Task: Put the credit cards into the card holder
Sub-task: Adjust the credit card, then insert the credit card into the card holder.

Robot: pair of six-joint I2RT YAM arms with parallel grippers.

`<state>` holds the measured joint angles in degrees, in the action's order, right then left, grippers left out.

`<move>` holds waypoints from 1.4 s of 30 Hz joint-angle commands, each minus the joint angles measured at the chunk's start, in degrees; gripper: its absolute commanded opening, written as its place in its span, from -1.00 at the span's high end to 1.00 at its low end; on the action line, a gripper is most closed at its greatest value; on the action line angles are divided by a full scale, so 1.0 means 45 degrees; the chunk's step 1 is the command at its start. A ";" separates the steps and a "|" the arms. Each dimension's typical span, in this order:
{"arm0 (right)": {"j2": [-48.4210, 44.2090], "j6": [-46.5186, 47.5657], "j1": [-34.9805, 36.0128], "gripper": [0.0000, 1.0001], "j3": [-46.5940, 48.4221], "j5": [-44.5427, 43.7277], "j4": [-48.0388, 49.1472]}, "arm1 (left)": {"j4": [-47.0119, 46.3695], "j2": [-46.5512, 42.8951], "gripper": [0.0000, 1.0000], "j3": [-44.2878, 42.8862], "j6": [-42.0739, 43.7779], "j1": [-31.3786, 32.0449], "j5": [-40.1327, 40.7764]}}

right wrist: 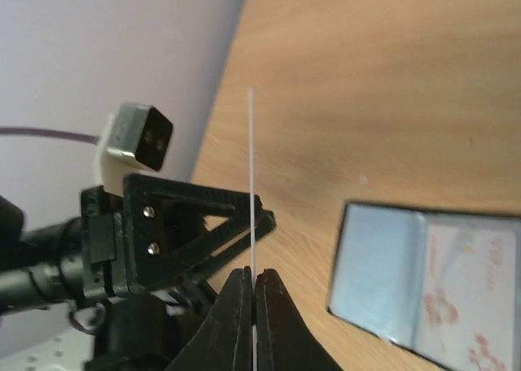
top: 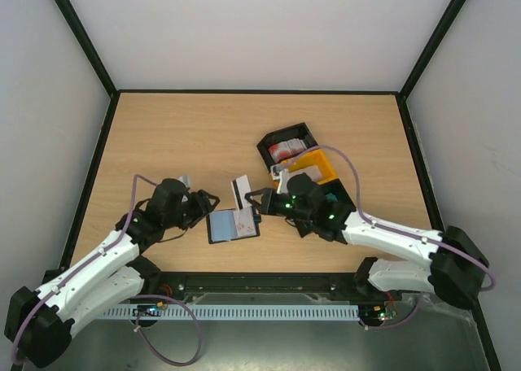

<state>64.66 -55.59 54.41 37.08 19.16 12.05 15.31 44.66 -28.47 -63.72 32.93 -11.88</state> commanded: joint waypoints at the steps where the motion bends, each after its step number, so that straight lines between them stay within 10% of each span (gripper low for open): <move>1: 0.1403 0.0199 0.0734 0.96 -0.0681 0.0062 0.0527 | 0.1784 0.0126 -0.20 0.0786 -0.0145 -0.0013 0.1071; 19: 0.5267 -0.1456 0.1604 0.96 -0.1975 -0.1828 0.4757 | 0.1153 0.3048 -0.26 0.1481 0.1796 -0.0069 0.1134; 42: 0.7857 -0.2844 0.1932 0.96 -0.2020 -0.1111 0.7059 | 0.0066 0.3443 0.30 0.2471 0.1780 -0.0041 0.0303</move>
<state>97.51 -66.06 62.41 28.34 13.61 40.01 13.78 59.35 -19.42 -56.14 32.82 -9.19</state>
